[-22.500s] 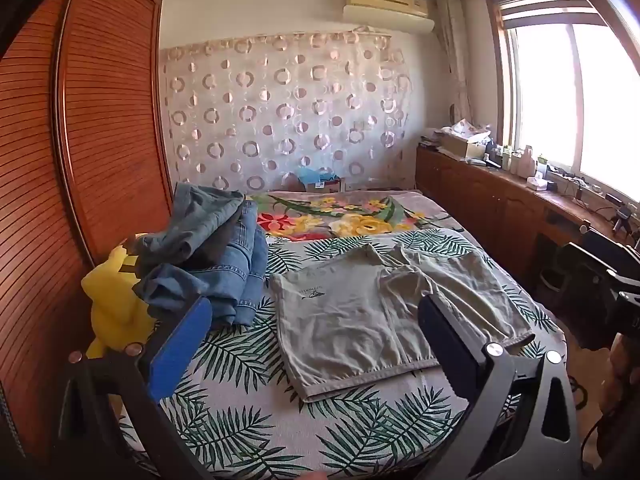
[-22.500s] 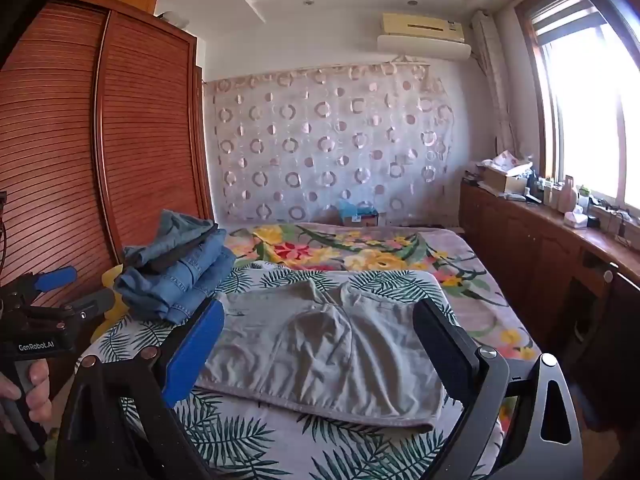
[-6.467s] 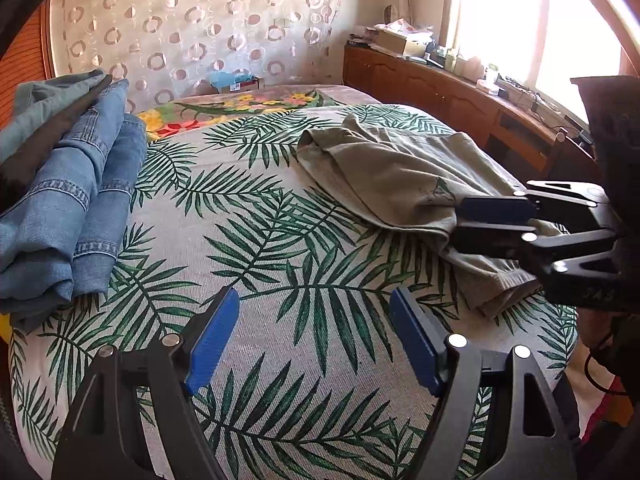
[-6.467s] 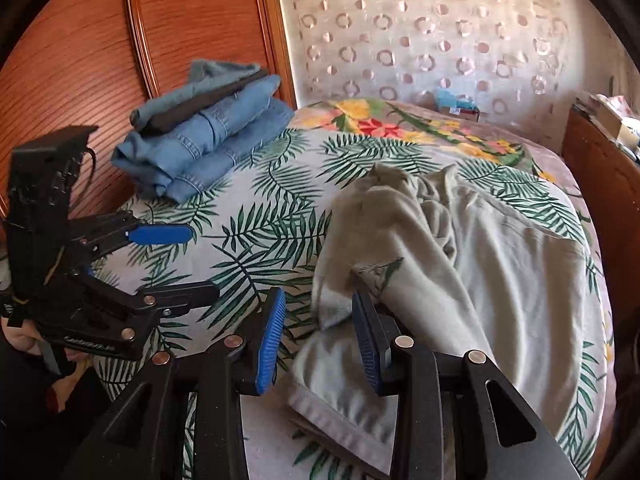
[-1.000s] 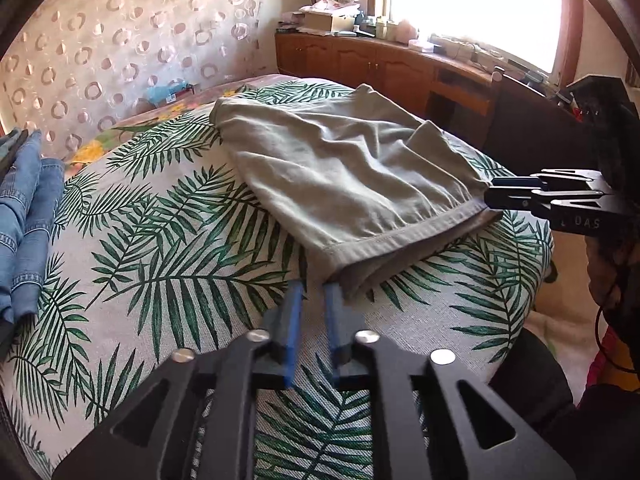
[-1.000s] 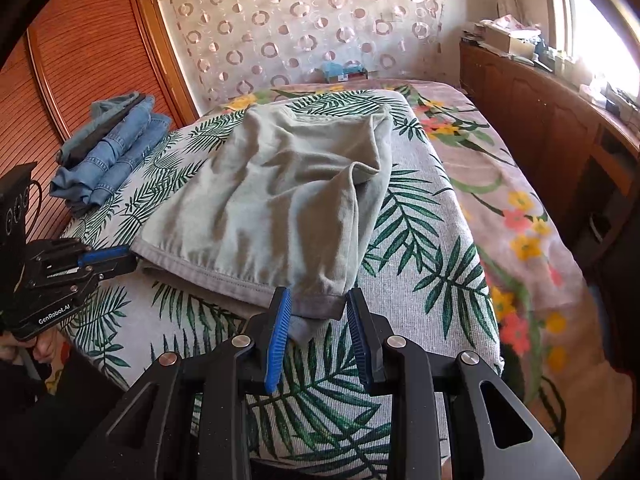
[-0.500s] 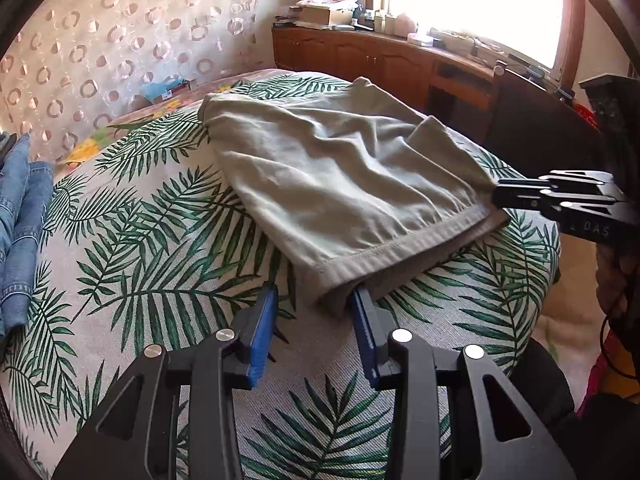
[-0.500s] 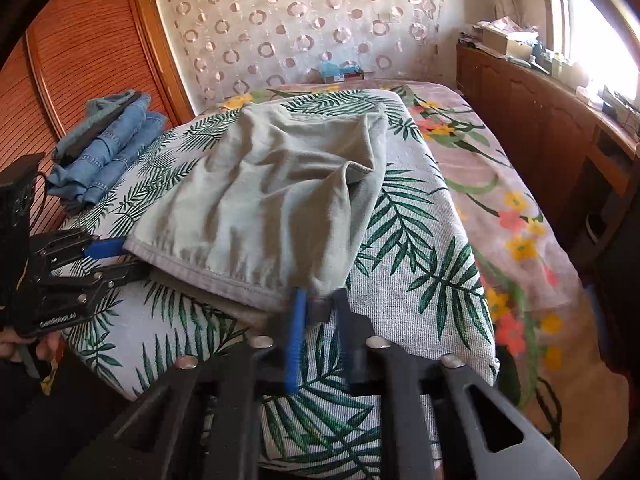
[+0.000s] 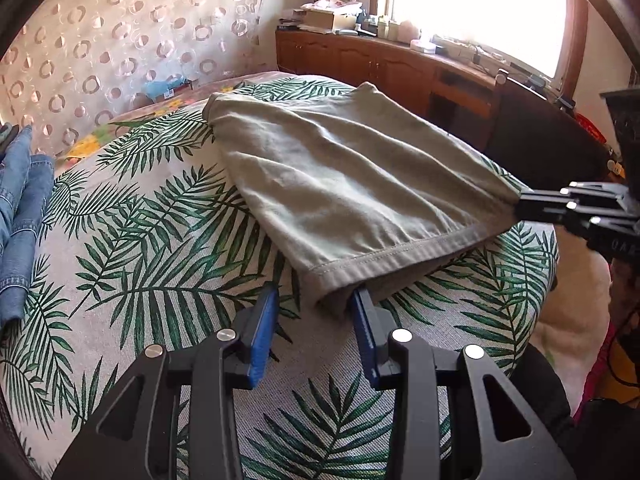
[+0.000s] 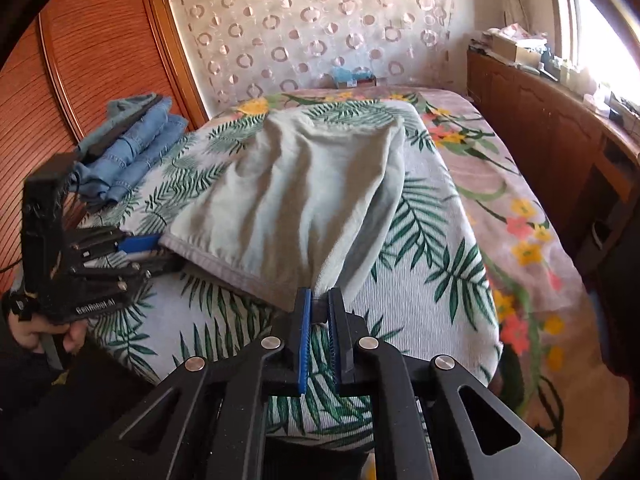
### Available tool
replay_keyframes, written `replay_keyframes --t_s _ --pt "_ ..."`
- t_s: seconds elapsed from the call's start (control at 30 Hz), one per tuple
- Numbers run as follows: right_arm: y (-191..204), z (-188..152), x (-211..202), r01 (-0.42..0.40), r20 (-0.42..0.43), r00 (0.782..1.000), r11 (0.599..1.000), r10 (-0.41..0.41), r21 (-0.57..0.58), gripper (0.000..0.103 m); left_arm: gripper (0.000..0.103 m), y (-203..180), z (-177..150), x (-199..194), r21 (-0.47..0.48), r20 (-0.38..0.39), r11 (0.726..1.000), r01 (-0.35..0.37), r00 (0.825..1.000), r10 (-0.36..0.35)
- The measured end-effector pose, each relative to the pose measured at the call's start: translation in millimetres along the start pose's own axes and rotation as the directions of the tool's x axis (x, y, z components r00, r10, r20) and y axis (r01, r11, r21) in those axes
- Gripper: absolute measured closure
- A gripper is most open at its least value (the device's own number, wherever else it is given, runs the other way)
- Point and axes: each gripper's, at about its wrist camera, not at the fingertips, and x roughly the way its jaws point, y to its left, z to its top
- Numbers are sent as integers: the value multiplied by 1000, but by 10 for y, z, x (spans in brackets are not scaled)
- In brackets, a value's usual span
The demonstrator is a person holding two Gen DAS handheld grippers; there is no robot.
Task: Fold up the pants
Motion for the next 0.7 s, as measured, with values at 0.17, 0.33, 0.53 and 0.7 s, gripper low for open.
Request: replay_keyframes --t_s 0.17,0.33,0.53,0.7 --pt "-40 32 39 9 -9 1000 1000 -9 19 95 80 -21 16 6 16 17 1000 15 1000 -15" --pt "-48 32 44 3 -10 1000 1000 -2 30 95 96 -68 16 -57 35 48 999 12 999 -14" --pt "-28 25 38 -6 0 1000 999 6 33 95 98 -60 -24 -214 39 87 999 14 996 -17" --pt "-23 14 21 -9 -1 1000 1000 9 26 95 98 -92 -95 -272 47 75 999 13 997 -17"
